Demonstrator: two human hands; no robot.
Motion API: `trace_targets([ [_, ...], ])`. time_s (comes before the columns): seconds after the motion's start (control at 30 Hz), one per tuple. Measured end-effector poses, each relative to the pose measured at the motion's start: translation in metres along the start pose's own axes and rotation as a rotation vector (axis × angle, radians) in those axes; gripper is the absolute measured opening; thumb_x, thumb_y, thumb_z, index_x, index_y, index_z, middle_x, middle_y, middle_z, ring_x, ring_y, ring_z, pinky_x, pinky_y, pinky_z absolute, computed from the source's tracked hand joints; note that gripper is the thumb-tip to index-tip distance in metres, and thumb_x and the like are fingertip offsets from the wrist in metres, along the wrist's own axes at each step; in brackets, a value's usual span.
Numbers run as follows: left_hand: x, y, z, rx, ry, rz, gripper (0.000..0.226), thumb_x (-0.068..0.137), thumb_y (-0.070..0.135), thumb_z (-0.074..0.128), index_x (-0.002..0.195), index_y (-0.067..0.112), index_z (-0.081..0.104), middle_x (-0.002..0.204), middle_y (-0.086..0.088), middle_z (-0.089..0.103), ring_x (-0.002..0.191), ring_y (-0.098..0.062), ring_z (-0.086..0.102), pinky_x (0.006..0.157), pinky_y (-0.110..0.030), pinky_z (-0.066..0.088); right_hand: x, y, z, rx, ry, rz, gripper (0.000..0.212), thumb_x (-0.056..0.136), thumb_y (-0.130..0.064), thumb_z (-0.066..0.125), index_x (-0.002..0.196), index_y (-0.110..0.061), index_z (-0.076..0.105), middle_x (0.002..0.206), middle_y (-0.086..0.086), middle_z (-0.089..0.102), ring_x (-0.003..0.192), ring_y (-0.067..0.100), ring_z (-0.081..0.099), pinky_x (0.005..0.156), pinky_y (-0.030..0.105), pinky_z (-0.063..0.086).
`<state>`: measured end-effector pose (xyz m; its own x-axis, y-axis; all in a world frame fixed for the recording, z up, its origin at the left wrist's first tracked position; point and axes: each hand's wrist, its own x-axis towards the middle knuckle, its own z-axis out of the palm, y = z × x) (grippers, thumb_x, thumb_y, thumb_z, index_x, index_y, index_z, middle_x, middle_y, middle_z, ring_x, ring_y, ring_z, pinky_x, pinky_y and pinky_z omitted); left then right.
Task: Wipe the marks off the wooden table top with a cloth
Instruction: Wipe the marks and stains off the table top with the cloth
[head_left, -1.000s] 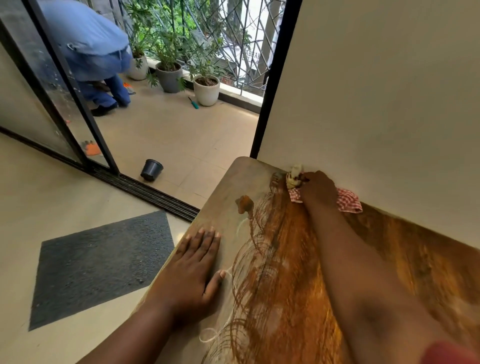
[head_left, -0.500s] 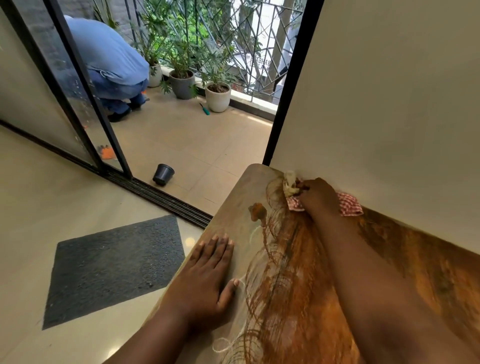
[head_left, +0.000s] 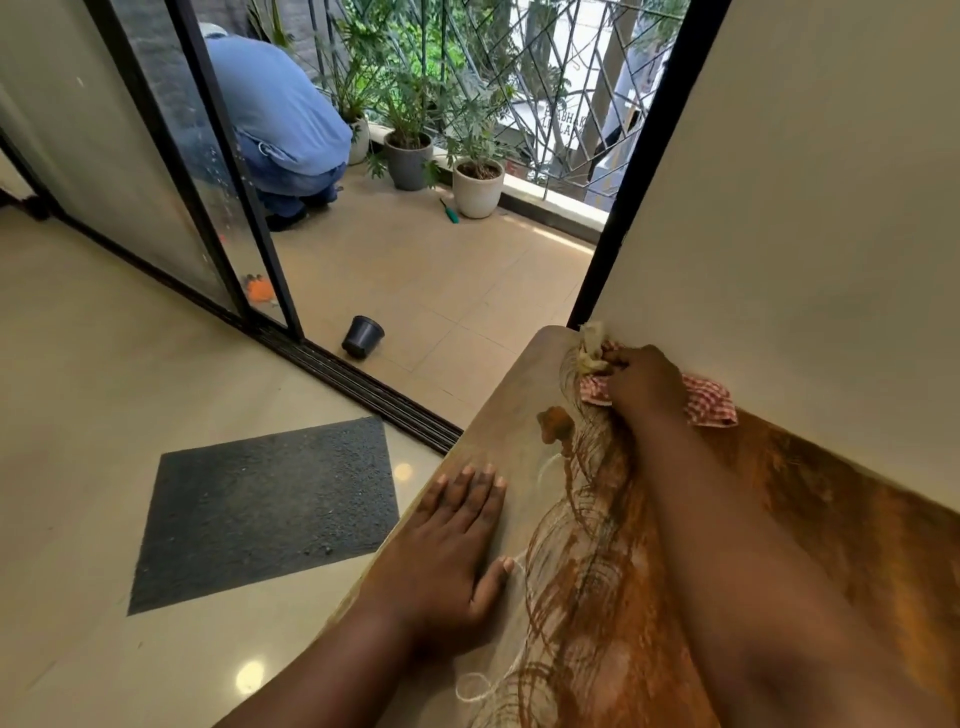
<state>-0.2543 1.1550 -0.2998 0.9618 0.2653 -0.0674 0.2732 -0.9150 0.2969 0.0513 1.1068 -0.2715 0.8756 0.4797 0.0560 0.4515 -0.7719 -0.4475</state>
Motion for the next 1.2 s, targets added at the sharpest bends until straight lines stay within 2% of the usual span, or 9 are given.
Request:
trace_targets([
  [0.13,-0.001,0.0,0.0,-0.009,-0.016,0.008,0.071,0.092,0.06,0.006,0.147,0.026,-0.023,0.155,0.003,-0.028,0.136,-0.006,-0.037,0.112,-0.028,-0.026,-0.024,-0.007,0.01,0.053,-0.064,-0.153,0.04,0.079,-0.014,0.058,0.114,-0.03,0.066,0.124,0.006,0.056,0.11,0.029,0.05,0.094,0.033,0.038],
  [0.23,0.0,-0.001,0.0,0.001,-0.021,0.005,0.072,0.091,0.06,0.005,0.148,0.025,-0.022,0.156,0.001,-0.026,0.138,-0.009,-0.035,0.114,-0.031,-0.022,-0.046,0.026,-0.007,0.122,-0.153,-0.194,0.041,0.071,-0.001,0.06,0.1,-0.028,0.073,0.109,-0.004,0.056,0.094,0.013,0.048,0.079,0.023,0.037],
  [0.43,0.0,-0.001,0.001,-0.003,-0.009,0.0,0.073,0.091,0.06,0.006,0.148,0.024,-0.023,0.156,0.0,-0.027,0.138,-0.01,-0.035,0.115,-0.032,-0.02,-0.04,0.014,-0.015,0.075,-0.044,0.023,0.034,0.079,-0.012,0.059,0.11,-0.023,0.069,0.122,0.01,0.06,0.102,0.029,0.056,0.087,0.031,0.044],
  [0.57,-0.001,0.0,-0.001,0.003,0.007,0.005,0.075,0.092,0.059,0.009,0.146,0.021,-0.027,0.153,-0.003,-0.032,0.137,-0.01,-0.036,0.112,-0.028,-0.024,-0.085,-0.028,0.01,0.11,-0.169,-0.146,0.043,0.074,-0.002,0.056,0.103,-0.032,0.069,0.126,0.003,0.055,0.11,0.029,0.05,0.092,0.045,0.044],
  [0.7,-0.004,0.002,-0.003,-0.047,0.086,0.019,0.082,0.089,0.068,0.007,0.144,0.02,-0.03,0.149,-0.002,-0.039,0.138,-0.009,-0.035,0.114,-0.027,-0.021,-0.137,0.007,-0.01,0.122,-0.285,-0.269,0.043,0.068,0.003,0.06,0.084,-0.035,0.071,0.107,-0.003,0.059,0.106,0.027,0.053,0.083,0.032,0.044],
  [0.77,-0.005,0.003,-0.002,-0.076,0.107,0.022,0.089,0.086,0.075,0.008,0.145,0.019,-0.029,0.148,0.0,-0.04,0.138,-0.007,-0.035,0.113,-0.025,-0.023,-0.136,0.023,-0.024,0.141,-0.245,-0.189,0.044,0.069,0.004,0.058,0.083,-0.035,0.071,0.098,-0.002,0.06,0.093,0.025,0.057,0.072,0.029,0.043],
  [0.93,-0.011,0.0,-0.007,-0.314,0.138,-0.028,0.102,0.075,0.088,0.021,0.141,0.031,-0.032,0.153,0.008,-0.032,0.14,0.0,-0.027,0.112,-0.018,-0.015,-0.122,-0.027,0.005,0.086,0.003,0.065,0.035,0.083,-0.007,0.052,0.1,-0.032,0.07,0.118,0.0,0.058,0.098,0.019,0.054,0.088,0.035,0.045],
  [1.07,-0.018,-0.003,-0.026,-0.813,0.247,-0.216,0.11,0.064,0.093,0.032,0.144,0.038,-0.02,0.156,0.012,-0.019,0.144,-0.005,-0.008,0.115,-0.028,0.006,-0.205,-0.06,0.021,0.258,-0.209,-0.163,0.037,0.074,-0.001,0.058,0.091,-0.033,0.07,0.094,-0.01,0.06,0.081,0.006,0.05,0.071,0.026,0.044],
  [1.2,-0.035,-0.022,-0.037,-0.513,0.132,-0.143,0.098,0.074,0.085,0.024,0.145,0.035,-0.02,0.151,0.017,-0.024,0.141,-0.005,-0.02,0.111,-0.023,-0.012,-0.253,-0.016,-0.014,0.183,-0.342,-0.292,0.037,0.066,-0.001,0.06,0.083,-0.031,0.074,0.086,-0.01,0.059,0.084,0.013,0.055,0.071,0.022,0.039],
])
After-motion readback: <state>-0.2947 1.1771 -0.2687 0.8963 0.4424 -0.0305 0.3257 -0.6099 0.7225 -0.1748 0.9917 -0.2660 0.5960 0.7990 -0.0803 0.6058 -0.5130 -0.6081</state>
